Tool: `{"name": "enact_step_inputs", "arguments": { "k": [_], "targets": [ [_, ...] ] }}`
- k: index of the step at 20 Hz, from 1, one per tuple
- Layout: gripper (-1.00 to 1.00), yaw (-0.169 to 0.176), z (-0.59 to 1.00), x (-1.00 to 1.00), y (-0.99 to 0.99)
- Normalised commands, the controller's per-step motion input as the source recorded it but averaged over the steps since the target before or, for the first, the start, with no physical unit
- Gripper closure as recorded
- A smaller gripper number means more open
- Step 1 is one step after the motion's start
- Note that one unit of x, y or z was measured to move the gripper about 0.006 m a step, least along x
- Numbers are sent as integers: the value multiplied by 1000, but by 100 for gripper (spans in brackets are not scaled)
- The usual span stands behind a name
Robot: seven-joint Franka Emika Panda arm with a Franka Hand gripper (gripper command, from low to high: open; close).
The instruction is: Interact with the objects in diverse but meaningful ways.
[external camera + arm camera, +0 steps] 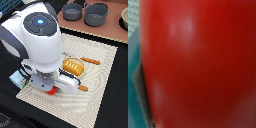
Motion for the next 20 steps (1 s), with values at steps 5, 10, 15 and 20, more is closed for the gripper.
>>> {"name": "enact_step_inputs", "arguments": {
  "k": [5,10,15,20],
  "targets": [
    [100,0,1000,345,443],
    [100,80,1000,241,683],
    [100,170,883,226,606],
    [100,184,607,191,588]
  ]
}}
